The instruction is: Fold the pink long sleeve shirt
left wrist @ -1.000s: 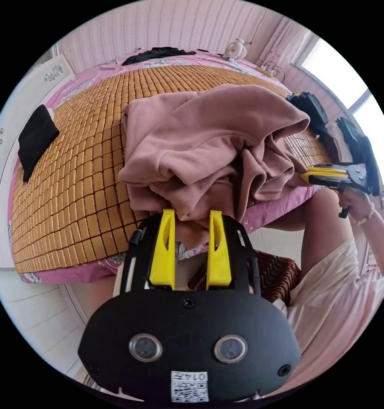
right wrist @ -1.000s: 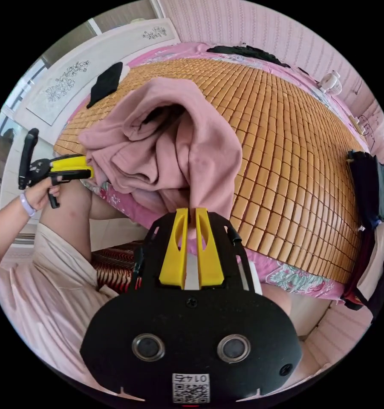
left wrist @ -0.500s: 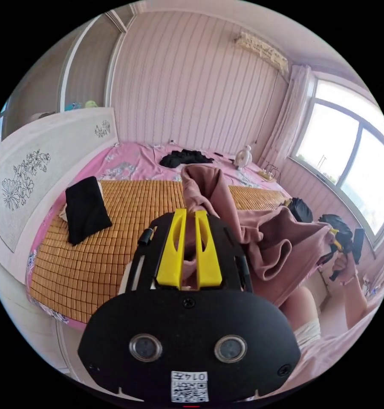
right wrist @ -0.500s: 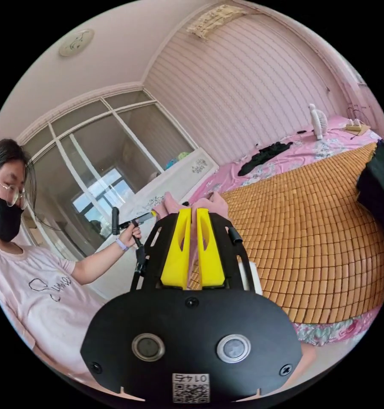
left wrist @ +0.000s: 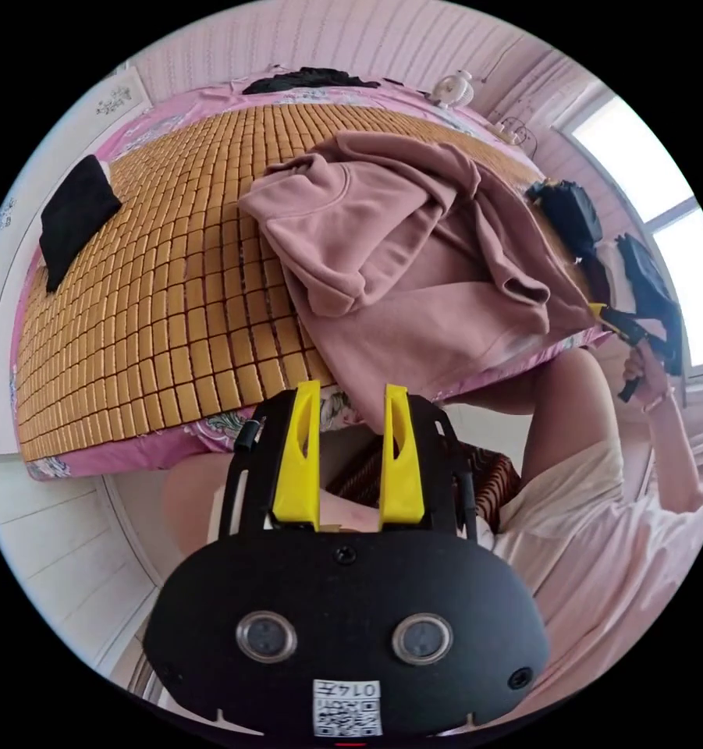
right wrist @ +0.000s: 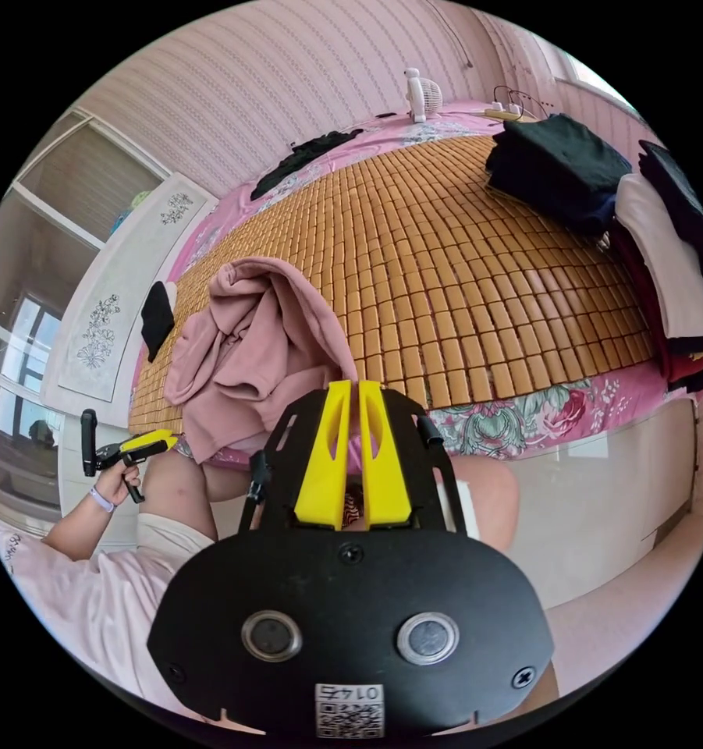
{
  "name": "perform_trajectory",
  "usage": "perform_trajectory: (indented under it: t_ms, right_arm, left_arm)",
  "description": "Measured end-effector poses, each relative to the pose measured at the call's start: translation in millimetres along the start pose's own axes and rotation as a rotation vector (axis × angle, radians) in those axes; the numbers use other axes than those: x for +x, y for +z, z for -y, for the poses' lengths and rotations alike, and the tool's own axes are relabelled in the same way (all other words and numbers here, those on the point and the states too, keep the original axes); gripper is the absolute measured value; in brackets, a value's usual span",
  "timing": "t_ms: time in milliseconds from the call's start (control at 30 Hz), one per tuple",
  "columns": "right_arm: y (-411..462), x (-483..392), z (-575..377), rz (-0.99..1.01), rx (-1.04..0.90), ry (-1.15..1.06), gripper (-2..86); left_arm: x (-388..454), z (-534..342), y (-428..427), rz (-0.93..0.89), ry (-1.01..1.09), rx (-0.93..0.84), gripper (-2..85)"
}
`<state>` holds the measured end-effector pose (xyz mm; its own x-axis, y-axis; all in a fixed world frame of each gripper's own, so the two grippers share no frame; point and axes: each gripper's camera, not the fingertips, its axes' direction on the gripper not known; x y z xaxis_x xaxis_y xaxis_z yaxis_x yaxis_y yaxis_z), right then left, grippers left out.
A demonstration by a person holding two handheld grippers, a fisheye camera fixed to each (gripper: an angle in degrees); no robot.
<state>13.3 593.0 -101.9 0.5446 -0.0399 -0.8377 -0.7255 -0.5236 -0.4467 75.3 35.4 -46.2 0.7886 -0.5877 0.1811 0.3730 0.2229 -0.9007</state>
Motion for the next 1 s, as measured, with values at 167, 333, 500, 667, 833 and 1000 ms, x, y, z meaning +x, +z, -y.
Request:
perform_trajectory:
  t_ms: [167,333,500,667,833,1000]
  right_arm:
    - [-15.8,-8.7,12.5,-0.038,0.063,-0.053,10.2]
    - [10.3,-18.6,26.3,-0.222,-0.068,-0.175,12.1]
    - [22.3,-4.8,37.8,-0.132,-0.293,-0.146,6.0]
    - [-50.6,12.9,45.9,0.272,-0.083,-0.083,4.0]
    - [-168.9,-9.1,65.0,0.512,0.262,-0.229,2.6]
    - [-299.3,-68.2,99.3,0.616,0.482,-0.433,2.1]
  left_arm:
    - [-6.2,16.1,15.2,-0.092,-0.06,-0.111,12.9]
    - [-11.0,18.5,8.6,-0.04,-0.083,-0.141,11.0]
    - [-29.9,16.5,-19.8,-0.082,-0.147,-0.156,3.6]
    - [-59.7,-5.3,-108.2,-0.318,-0.124,0.012,-0.8]
    - [-86.5,-44.9,-260.1,-0.396,-0.082,0.317,-1.0]
    - [-93.8,-80.1,-459.1,-0.309,0.051,0.683,-1.0]
